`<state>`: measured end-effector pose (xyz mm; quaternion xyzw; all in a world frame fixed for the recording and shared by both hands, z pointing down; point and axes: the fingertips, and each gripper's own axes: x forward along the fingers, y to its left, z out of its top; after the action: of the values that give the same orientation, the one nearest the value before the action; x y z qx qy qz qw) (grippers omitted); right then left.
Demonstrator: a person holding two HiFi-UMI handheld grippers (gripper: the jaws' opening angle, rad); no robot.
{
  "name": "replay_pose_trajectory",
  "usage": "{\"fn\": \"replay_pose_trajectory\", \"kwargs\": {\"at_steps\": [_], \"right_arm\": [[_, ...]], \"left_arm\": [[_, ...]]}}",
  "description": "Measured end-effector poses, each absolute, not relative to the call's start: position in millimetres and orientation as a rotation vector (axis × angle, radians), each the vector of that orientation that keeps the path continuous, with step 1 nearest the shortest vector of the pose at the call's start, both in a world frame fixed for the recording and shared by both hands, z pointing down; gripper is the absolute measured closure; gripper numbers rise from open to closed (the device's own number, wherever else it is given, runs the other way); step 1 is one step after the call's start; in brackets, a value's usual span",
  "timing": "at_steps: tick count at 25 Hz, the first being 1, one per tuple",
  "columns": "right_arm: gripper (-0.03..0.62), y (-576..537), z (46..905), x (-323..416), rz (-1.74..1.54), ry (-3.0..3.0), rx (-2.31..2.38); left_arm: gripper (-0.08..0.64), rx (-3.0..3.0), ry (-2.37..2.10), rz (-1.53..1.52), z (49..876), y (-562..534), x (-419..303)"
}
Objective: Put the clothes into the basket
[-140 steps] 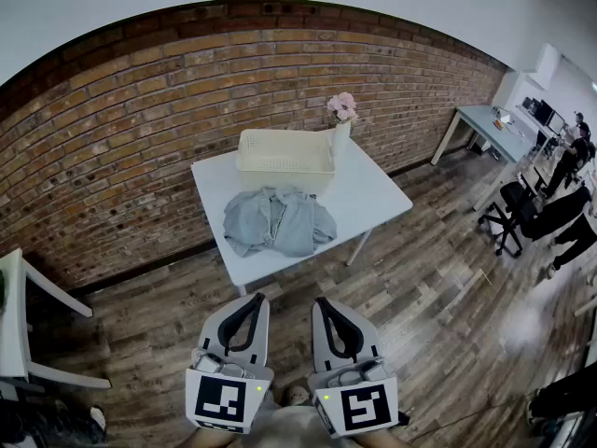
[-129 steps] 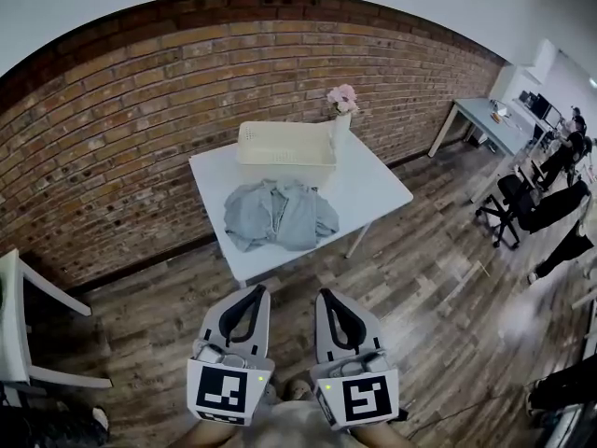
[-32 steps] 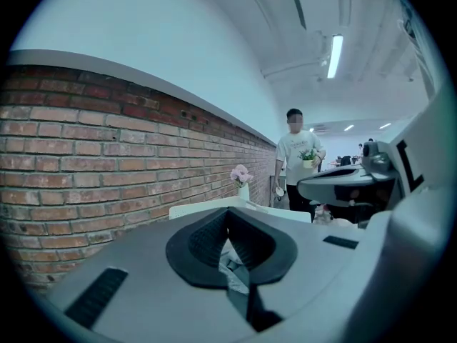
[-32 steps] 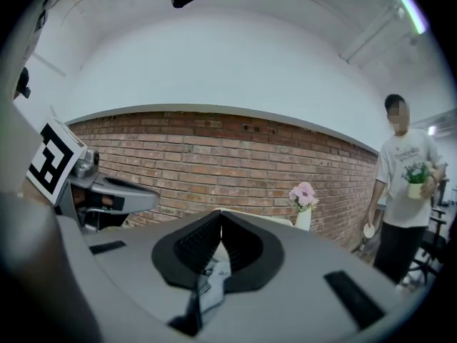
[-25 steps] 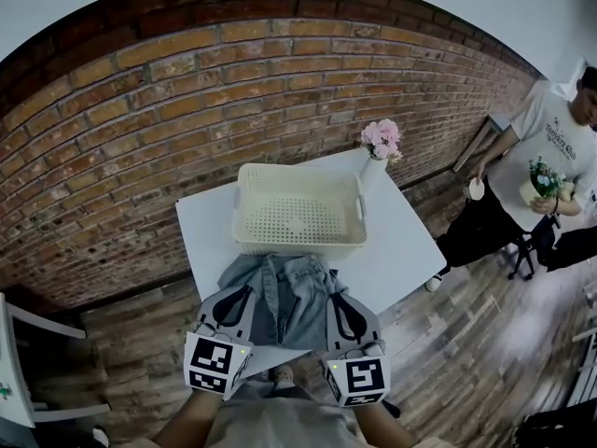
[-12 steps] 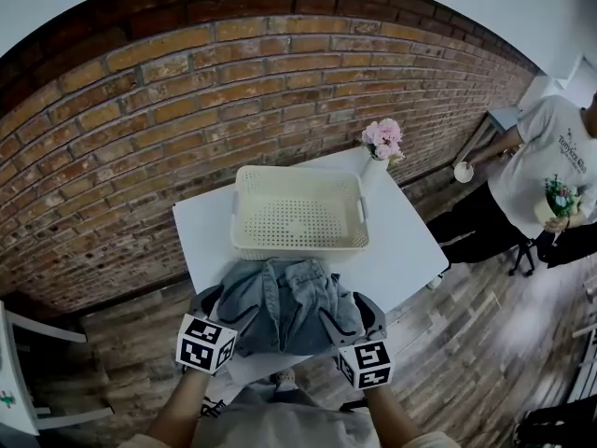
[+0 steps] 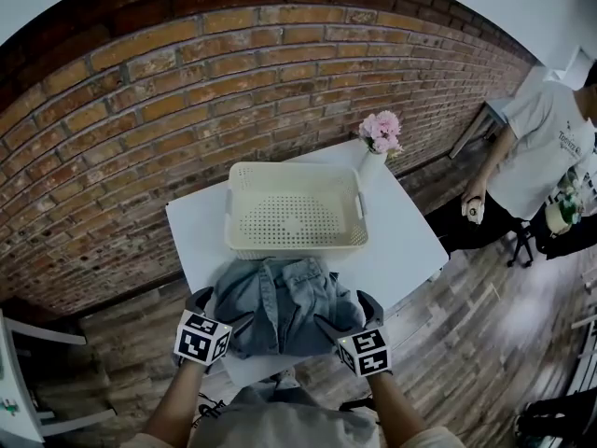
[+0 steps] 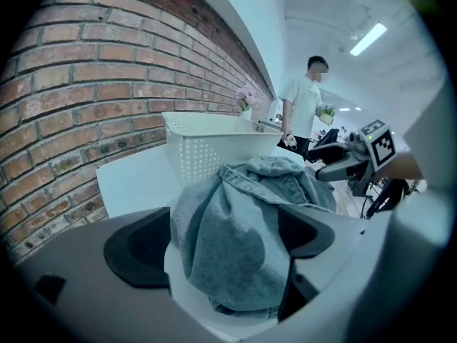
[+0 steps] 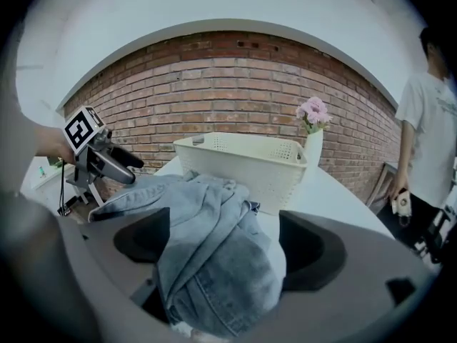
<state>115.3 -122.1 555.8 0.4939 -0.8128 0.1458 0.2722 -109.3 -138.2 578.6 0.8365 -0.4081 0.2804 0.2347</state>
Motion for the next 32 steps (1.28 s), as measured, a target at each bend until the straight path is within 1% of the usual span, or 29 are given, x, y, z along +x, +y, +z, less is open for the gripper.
{"fn": "replay_pose_trajectory", "kwargs": {"at_steps": [6, 12, 17, 23, 32], "right_arm": [[0.110, -121, 583, 112, 0.493, -2.153, 1.264], [0.059, -123, 601, 117, 0.617, -2.106, 1.231], [0.029, -125, 615, 119, 0.734, -2.099, 1.171], [0.028, -121, 633, 113, 0.931, -2.099, 1.051], [0.028, -117, 650, 94, 1.071, -2.066, 0.854]], "left_arm": [[0.087, 2.281, -1.091, 0.834, 593, -141, -108], [0.064, 2.261, -1.028, 0.867, 608, -144, -106], [0.046, 2.235, -0.951, 0.877, 621, -144, -98], [0.029, 2.178, -0.844, 0.881, 637, -144, -91], [0.018, 2.129, -0.739, 0.869, 653, -143, -82]]}}
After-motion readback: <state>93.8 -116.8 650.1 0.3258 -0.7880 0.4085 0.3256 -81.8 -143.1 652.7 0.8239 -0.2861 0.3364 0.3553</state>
